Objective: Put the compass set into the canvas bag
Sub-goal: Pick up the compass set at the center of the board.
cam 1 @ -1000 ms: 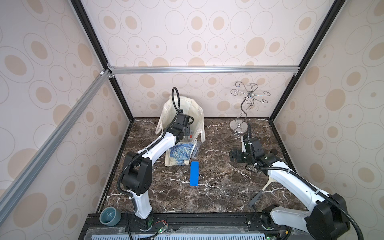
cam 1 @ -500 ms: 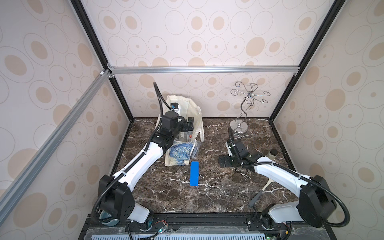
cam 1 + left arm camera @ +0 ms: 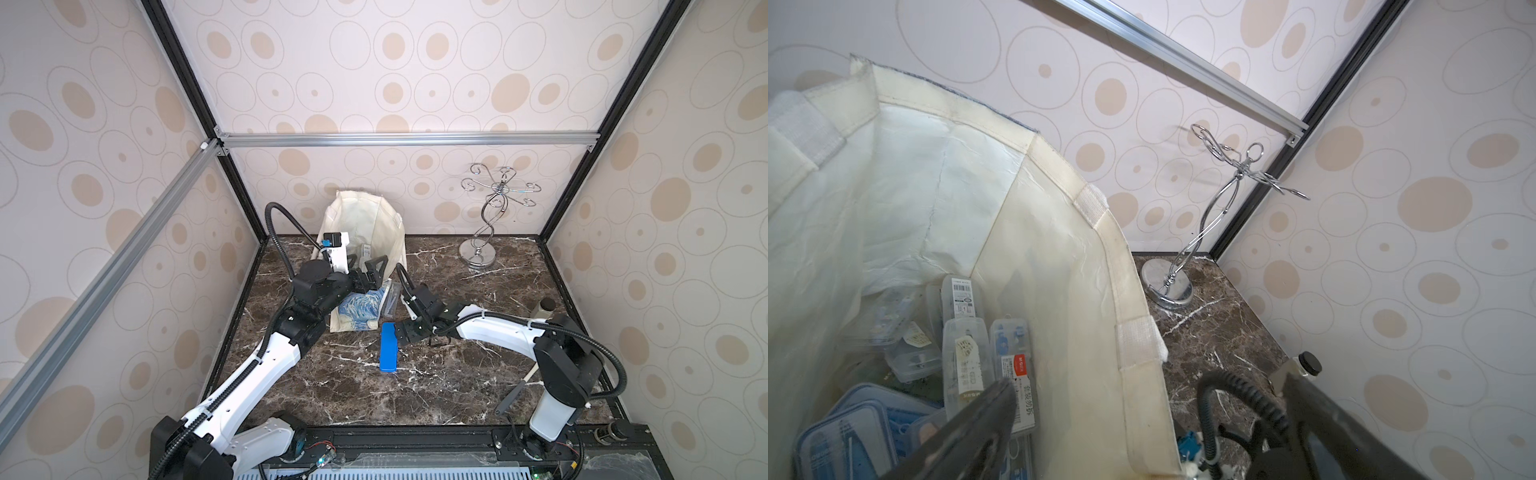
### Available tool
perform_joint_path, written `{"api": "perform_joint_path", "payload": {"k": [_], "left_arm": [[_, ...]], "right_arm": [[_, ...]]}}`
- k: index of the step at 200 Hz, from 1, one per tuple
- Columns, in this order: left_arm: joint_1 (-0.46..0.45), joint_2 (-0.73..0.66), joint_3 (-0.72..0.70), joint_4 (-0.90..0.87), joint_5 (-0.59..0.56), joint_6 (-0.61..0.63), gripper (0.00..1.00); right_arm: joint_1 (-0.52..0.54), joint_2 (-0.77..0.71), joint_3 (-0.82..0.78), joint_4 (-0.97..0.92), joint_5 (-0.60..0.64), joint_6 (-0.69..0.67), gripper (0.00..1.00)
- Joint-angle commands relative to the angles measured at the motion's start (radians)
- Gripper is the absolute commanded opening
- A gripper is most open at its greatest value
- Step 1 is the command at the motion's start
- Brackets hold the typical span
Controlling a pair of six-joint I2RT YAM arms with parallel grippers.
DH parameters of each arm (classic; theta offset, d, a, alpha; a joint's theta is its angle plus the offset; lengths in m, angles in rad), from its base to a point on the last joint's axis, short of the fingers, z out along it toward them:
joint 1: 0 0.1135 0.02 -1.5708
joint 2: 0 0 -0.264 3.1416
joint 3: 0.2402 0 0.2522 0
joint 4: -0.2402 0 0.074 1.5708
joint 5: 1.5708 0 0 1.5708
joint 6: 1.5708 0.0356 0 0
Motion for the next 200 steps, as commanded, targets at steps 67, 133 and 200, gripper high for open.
{"api": "perform_joint_path", "payload": {"k": [67, 133, 200], "left_arm": [[-0.011, -0.116, -0.06, 0.042, -0.014, -0.026, 1.0], [-0.009, -0.121, -0.067, 0.04, -0.017, -0.021, 1.0], [-0.011, -0.099, -0.062, 0.059, 0.02, -0.028, 1.0]], "right_arm": [[0.081, 0.198, 0.114, 0.029, -0.028, 0.056, 0.96], [0.081, 0.224, 0.096, -0.049, 0.157, 0.097, 0.89], [0.024, 0.135, -0.026, -0.067, 0.252, 0.119, 0.78]]}}
